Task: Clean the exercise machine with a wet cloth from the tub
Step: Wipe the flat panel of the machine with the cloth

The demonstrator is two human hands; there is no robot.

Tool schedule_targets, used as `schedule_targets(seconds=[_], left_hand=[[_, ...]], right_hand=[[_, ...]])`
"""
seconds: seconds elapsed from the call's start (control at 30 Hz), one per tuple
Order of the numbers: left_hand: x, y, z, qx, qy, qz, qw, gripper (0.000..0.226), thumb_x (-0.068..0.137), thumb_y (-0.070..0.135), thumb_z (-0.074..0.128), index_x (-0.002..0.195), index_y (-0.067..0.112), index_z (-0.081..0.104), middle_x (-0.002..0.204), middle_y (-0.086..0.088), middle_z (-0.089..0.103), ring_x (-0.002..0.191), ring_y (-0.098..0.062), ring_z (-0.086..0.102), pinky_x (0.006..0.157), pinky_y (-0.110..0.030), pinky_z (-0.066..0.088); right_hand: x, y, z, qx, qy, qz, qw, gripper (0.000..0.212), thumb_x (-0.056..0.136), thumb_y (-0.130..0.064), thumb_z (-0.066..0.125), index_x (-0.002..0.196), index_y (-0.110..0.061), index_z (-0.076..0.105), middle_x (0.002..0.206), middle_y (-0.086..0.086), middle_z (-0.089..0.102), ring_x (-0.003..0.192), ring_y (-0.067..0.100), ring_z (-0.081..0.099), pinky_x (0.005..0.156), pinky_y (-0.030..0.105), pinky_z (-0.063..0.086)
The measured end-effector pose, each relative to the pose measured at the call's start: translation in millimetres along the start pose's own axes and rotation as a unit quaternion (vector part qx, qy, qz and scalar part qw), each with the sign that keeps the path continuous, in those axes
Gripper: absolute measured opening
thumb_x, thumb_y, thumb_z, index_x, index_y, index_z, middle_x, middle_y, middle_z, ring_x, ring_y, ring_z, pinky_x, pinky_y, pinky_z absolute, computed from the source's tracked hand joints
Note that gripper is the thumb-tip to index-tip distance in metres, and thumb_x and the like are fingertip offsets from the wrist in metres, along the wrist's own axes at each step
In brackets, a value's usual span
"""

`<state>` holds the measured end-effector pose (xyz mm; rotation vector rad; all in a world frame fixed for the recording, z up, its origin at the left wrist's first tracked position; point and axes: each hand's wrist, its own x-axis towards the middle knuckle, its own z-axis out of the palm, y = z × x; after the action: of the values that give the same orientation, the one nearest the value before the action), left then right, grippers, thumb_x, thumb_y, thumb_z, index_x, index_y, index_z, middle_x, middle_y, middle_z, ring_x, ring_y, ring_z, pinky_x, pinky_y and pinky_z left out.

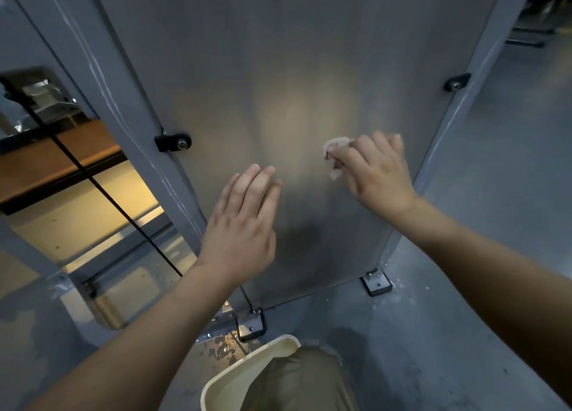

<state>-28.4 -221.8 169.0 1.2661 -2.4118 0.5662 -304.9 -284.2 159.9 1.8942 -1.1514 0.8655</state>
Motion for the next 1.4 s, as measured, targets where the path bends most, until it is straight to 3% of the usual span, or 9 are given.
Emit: schedule_targets(seconds=[0.1,0.27,0.43,0.6,0.7,0.93,1.13,1.27,1.4], left_hand=[[9,7,-2,0.013,-0.012,0.003,1.000,0.069,0.076,0.021,0.048,0.143,0.002,0.052,0.157,-0.018,0.038,0.151,-0.037,0.026,0.126,-0.052,0.017],[10,10,-1,0.007,-0.026,-0.003,1.000,0.062,0.075,0.025,0.045,0.133,0.006,0.059,0.156,-0.015,0.038,0.150,-0.038,0.025,0.123,-0.055,0.020],[27,36,-1,-0.127,0.017,-0.075,0.989,0.034,0.074,0.020,0.051,0.105,0.011,0.061,0.119,-0.007,0.058,0.116,-0.031,0.047,0.093,-0.043,0.041],[45,84,1,-0.477,-0.052,-0.207,0.852,0.019,0.090,0.009,0.062,0.093,0.028,0.063,0.081,0.008,0.067,0.072,-0.010,0.060,0.069,-0.020,0.048],[49,104,14,-0.567,-0.082,-0.195,0.796,0.020,0.095,0.015,0.069,0.099,0.034,0.068,0.092,0.011,0.072,0.085,-0.003,0.068,0.079,-0.015,0.050],[54,129,28,-0.671,-0.131,-0.168,0.710,0.029,0.090,0.022,0.079,0.117,0.027,0.070,0.108,0.005,0.077,0.102,-0.017,0.072,0.093,-0.036,0.058],[60,130,44,-0.652,-0.144,-0.224,0.710,0.012,0.091,0.024,0.077,0.100,0.017,0.073,0.095,-0.005,0.078,0.087,-0.017,0.072,0.084,-0.039,0.057],[60,132,46,-0.709,-0.156,-0.250,0.640,0.017,0.095,0.026,0.072,0.086,0.012,0.067,0.078,-0.005,0.071,0.067,-0.011,0.061,0.064,-0.027,0.050],[62,133,45,-0.744,-0.186,-0.252,0.590,0.039,0.081,0.029,0.085,0.099,0.001,0.063,0.087,-0.013,0.071,0.077,-0.023,0.066,0.070,-0.035,0.054]], right_hand=[[-13,-24,16,0.037,0.013,0.057,0.998,0.042,0.084,-0.010,0.068,0.122,-0.023,0.055,0.090,0.008,0.051,0.077,0.028,0.040,0.066,0.040,0.026],[-77,-16,4,0.070,-0.221,-0.109,0.967,0.048,0.074,-0.008,0.079,0.111,-0.024,0.053,0.088,0.004,0.052,0.078,0.028,0.050,0.068,0.038,0.033],[-53,7,-61,0.305,-0.270,0.186,0.894,0.018,0.103,-0.029,0.059,0.120,-0.029,0.063,0.097,-0.020,0.055,0.091,0.001,0.062,0.075,0.018,0.044],[-54,-9,-96,0.494,-0.221,0.389,0.745,0.008,0.106,-0.024,0.054,0.113,-0.026,0.056,0.086,-0.003,0.064,0.079,0.008,0.059,0.072,0.019,0.047],[-72,-17,-104,0.566,-0.152,0.444,0.678,0.010,0.105,-0.017,0.053,0.111,-0.010,0.050,0.088,0.017,0.068,0.079,0.021,0.060,0.069,0.029,0.049],[-87,-12,-107,0.566,-0.186,0.496,0.631,0.031,0.099,0.011,0.049,0.099,-0.018,0.063,0.087,0.000,0.072,0.078,0.014,0.064,0.070,0.035,0.052],[-90,-4,-100,0.526,-0.175,0.571,0.605,0.022,0.105,-0.009,0.050,0.099,-0.009,0.070,0.081,0.004,0.069,0.074,0.016,0.061,0.070,0.038,0.049],[-93,-3,-101,0.520,-0.208,0.570,0.601,0.035,0.096,-0.055,0.052,0.106,-0.027,0.070,0.103,-0.005,0.071,0.097,0.009,0.064,0.083,0.031,0.052],[-95,-9,-100,0.530,-0.191,0.583,0.585,0.009,0.099,-0.029,0.066,0.096,-0.021,0.069,0.090,-0.009,0.073,0.087,0.005,0.066,0.078,0.022,0.049]])
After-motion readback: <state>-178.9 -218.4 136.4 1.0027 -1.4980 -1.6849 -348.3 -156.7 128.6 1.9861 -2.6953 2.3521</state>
